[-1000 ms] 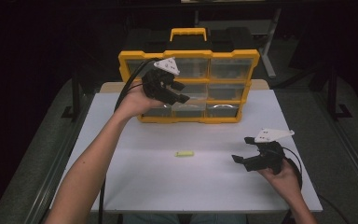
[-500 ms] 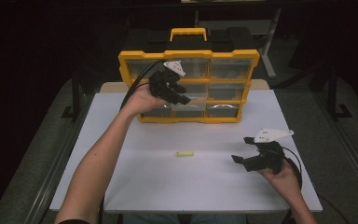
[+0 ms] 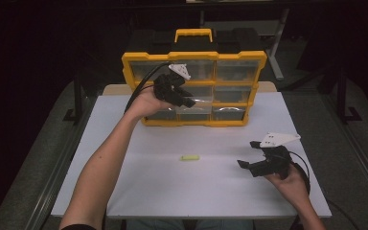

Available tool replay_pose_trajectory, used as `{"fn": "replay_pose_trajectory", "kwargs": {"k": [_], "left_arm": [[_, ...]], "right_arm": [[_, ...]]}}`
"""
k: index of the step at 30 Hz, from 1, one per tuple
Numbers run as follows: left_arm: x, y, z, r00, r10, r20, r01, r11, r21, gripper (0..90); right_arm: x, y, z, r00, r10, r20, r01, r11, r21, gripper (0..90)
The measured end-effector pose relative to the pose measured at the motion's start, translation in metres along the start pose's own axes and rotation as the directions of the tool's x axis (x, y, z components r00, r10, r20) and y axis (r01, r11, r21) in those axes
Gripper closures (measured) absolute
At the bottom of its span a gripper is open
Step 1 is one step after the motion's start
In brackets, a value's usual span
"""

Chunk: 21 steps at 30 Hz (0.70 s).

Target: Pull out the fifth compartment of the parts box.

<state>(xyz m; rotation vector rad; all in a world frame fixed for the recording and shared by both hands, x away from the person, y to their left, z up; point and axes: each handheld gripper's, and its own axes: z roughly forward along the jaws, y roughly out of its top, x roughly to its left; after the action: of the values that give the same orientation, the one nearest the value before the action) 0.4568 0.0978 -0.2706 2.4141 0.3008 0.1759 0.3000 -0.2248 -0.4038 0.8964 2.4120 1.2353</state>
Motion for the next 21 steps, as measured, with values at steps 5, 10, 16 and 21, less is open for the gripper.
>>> {"fn": "replay_pose_trajectory", "kwargs": {"k": [5, 10, 16, 21], "left_arm": [[-0.004, -0.002, -0.003, 0.9998, -0.005, 0.019, 0.005, 1.0000, -0.006, 66.7], [-0.008, -0.004, -0.005, 0.9984, 0.006, 0.056, -0.007, 0.9999, 0.008, 67.8], [-0.017, -0.009, -0.006, 0.9969, 0.021, 0.076, -0.021, 0.9998, -0.005, 69.0], [-0.021, -0.011, -0.008, 0.9966, 0.023, 0.079, -0.022, 0.9997, -0.007, 69.1]], "right_arm": [[0.000, 0.000, 0.000, 1.0000, 0.001, -0.001, -0.001, 1.0000, 0.001, 14.6], [0.001, 0.000, 0.001, 1.0000, -0.001, -0.005, 0.001, 1.0000, 0.004, 14.6], [0.003, 0.001, 0.003, 1.0000, -0.004, -0.005, 0.004, 0.9999, 0.014, 14.6], [0.004, 0.001, 0.006, 0.9999, -0.009, -0.007, 0.010, 0.9998, 0.015, 14.5]]}}
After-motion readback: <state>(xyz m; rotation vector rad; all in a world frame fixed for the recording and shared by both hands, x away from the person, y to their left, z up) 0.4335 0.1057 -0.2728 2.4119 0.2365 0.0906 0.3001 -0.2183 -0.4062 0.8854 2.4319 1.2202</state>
